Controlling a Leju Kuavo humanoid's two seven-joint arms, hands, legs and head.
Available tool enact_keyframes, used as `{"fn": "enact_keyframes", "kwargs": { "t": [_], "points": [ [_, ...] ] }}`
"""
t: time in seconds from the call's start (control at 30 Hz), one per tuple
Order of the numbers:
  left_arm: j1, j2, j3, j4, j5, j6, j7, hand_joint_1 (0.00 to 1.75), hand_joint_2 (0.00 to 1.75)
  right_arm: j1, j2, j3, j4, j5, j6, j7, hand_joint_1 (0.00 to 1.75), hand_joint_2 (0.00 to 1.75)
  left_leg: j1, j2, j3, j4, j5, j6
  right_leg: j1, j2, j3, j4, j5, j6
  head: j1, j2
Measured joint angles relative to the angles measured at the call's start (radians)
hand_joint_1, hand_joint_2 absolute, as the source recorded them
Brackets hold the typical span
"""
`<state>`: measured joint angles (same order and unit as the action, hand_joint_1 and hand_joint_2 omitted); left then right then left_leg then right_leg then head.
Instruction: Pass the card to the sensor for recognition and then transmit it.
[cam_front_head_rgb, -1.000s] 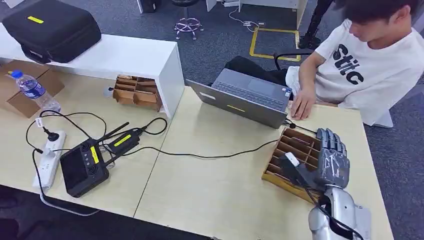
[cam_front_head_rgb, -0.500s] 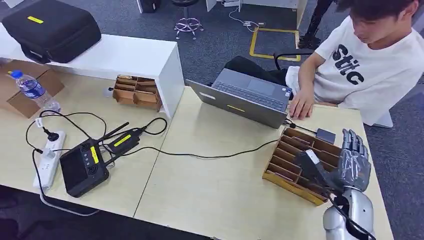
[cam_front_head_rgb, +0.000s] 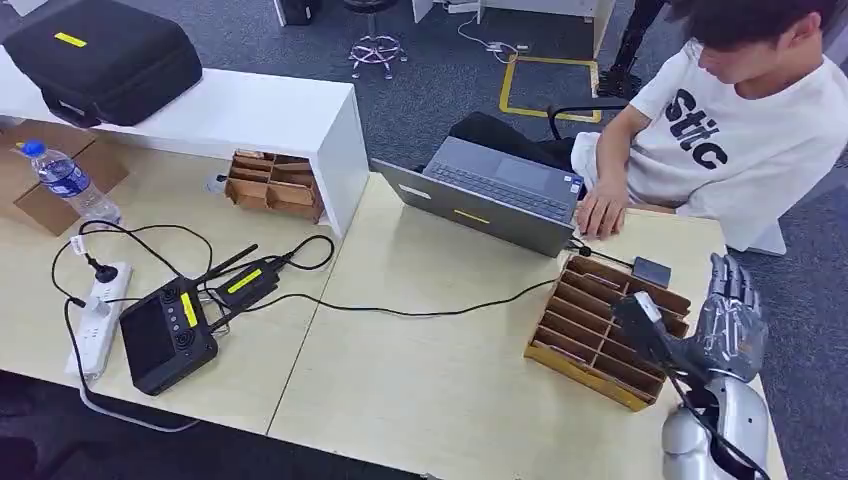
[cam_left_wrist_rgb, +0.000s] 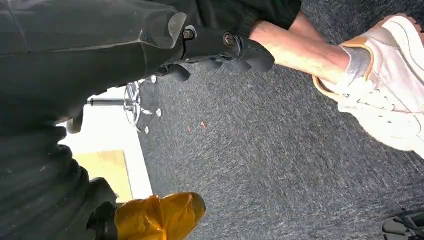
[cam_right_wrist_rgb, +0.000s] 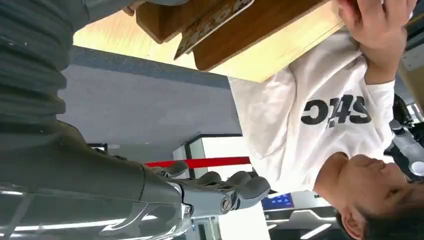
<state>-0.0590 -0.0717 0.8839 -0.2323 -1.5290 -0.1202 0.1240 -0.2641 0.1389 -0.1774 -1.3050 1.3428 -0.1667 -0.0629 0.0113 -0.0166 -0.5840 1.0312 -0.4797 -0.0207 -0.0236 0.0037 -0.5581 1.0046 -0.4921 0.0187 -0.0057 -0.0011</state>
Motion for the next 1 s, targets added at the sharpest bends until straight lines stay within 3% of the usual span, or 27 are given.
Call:
{"fn": "enact_keyframes", "kwargs": {
  "t": [1.0],
  "points": [
    [-0.001,-0.001,-0.008,0.0,0.0,-0.002,0.0,0.0,1.75,-0.031,0.004,-0.008,0.034,0.037,0.017,0.004,0.0,1.75,0.0,0.0,0.0,0.0,0.0,0.0,0.0,0.0,0.0,0.0,0.0,0.0,0.0,0.0]
  ]
}}
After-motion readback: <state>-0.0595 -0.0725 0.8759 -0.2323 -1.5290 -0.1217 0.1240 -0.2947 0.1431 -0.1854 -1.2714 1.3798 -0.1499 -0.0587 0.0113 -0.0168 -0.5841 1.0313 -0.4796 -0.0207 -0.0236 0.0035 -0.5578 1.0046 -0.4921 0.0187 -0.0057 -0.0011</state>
